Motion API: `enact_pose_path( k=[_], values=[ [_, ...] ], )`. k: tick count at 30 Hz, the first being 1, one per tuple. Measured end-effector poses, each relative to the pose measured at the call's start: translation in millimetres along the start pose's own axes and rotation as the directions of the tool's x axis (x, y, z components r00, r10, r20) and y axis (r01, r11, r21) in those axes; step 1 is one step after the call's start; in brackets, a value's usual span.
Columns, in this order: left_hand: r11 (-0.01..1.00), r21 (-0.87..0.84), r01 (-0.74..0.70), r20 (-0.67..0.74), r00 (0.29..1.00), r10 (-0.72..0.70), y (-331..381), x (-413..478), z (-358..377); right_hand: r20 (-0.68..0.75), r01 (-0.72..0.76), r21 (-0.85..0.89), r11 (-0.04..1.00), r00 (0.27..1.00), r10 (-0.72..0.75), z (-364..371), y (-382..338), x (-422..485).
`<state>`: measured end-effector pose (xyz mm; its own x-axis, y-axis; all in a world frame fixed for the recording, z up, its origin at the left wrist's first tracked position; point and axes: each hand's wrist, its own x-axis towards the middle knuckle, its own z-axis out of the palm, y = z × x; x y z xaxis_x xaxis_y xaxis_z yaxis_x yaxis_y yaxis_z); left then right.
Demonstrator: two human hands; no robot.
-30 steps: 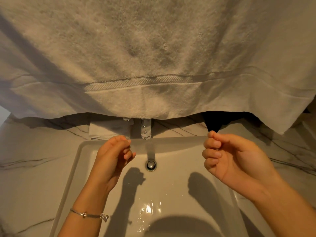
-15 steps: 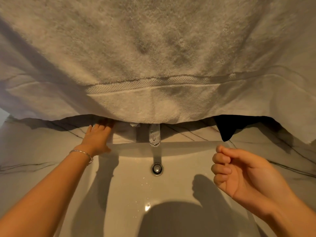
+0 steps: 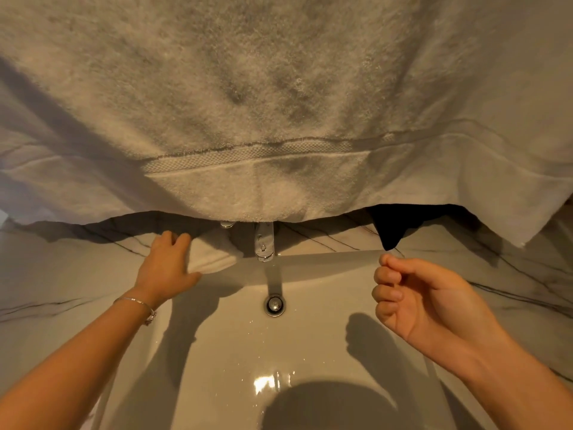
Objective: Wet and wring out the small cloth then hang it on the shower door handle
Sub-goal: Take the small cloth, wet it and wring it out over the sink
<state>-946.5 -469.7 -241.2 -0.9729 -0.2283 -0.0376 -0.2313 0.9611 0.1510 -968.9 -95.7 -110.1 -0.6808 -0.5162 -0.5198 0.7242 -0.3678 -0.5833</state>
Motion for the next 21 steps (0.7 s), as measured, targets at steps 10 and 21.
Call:
enact_pose_path(
  k=[10,21],
  values=[
    [0.812,-0.013,-0.583,-0.208,0.796,0.568,75,-75,-117,0.012,0.005,-0.318,0.948,1.0,-0.001,3,11,-19],
    [0.486,0.244,-0.839,-0.343,0.394,0.853,171,-116,-156,0.491,-0.423,-0.472,0.773,0.602,0.629,21,30,-11]
  ],
)
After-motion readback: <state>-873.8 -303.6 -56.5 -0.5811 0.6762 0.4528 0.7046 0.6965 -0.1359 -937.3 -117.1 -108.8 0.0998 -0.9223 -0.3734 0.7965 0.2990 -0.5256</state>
